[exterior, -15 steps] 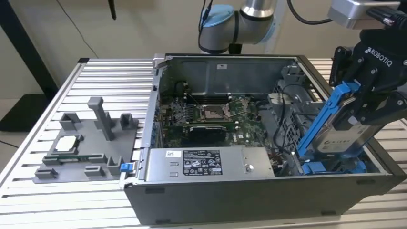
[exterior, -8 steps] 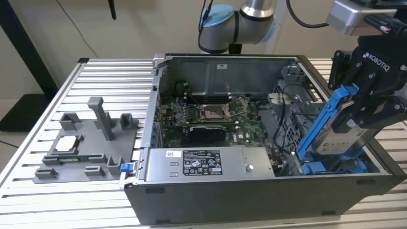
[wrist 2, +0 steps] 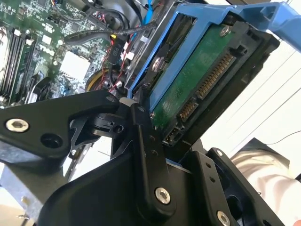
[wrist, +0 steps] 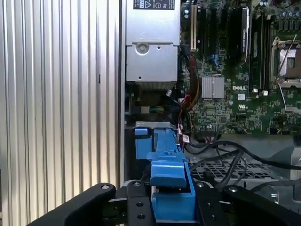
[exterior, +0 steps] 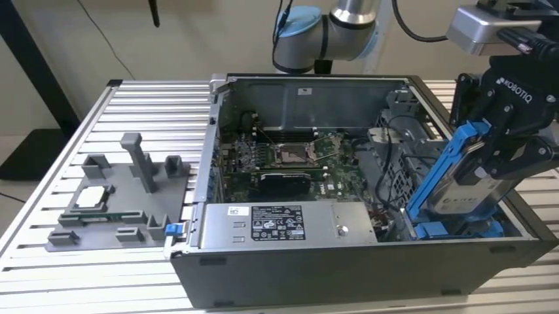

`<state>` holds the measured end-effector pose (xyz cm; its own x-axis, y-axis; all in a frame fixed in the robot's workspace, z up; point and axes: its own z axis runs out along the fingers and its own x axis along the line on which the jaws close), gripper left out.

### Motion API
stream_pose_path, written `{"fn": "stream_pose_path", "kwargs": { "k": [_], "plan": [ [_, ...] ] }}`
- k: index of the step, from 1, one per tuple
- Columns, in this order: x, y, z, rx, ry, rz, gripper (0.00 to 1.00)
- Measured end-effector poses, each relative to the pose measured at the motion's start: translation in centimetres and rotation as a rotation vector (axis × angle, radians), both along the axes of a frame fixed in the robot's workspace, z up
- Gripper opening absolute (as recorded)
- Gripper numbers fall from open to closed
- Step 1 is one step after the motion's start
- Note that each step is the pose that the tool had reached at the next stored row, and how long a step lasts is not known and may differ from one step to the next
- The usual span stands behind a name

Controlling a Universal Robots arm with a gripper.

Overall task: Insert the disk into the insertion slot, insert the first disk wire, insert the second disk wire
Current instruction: 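Insert the disk into the insertion slot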

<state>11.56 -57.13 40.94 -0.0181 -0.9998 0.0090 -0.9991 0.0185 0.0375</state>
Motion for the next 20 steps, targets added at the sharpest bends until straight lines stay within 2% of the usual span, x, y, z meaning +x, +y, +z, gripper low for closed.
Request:
{"fn": "stream_pose_path", "kwargs": {
  "k": [10, 20],
  "plan": [
    [0.0, 0.16, -0.92, 0.0047, 0.0000, 0.000, 0.00],
    [0.0, 0.31, -2.58, 0.0058, 0.0000, 0.000, 0.00]
  ]
}}
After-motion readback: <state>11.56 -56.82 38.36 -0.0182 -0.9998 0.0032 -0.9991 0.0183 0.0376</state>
